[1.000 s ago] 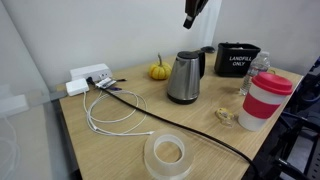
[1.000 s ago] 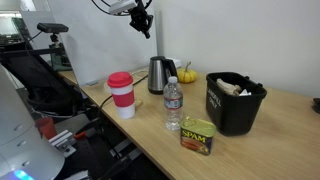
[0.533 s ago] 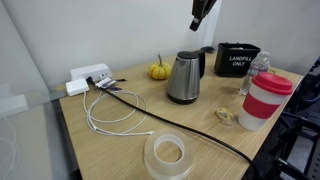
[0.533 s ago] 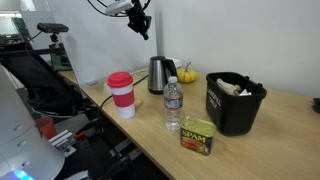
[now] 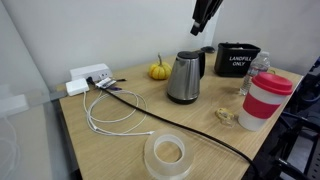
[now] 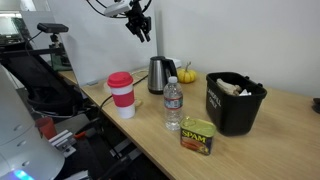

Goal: Close the lid of the kettle

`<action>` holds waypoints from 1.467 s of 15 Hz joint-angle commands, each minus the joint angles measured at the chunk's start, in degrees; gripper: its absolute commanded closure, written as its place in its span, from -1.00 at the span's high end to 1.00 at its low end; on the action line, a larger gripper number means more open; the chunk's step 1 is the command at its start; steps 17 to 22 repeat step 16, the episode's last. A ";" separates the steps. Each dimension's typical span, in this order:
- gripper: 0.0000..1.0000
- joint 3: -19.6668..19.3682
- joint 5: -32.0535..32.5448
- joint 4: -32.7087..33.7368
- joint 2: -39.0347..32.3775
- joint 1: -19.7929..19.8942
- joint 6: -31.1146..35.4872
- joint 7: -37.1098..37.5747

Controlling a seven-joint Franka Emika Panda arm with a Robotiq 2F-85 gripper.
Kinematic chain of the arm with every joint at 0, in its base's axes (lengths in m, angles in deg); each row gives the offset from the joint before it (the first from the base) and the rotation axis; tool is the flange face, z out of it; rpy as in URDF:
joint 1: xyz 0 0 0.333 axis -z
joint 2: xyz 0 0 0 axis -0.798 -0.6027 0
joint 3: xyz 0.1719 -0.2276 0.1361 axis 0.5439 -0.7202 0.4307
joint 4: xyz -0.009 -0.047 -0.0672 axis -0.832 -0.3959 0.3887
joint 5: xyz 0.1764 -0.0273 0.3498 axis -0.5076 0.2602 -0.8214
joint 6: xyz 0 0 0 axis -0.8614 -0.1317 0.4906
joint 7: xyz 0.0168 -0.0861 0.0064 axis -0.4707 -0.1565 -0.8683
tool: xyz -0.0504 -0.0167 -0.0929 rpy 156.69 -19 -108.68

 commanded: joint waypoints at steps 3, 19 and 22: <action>0.11 0.62 -0.82 -0.82 1.13 0.80 -0.10 0.13; 0.11 0.64 -0.84 -0.95 1.24 0.82 -0.10 0.30; 0.11 0.64 -0.84 -0.95 1.24 0.82 -0.10 0.30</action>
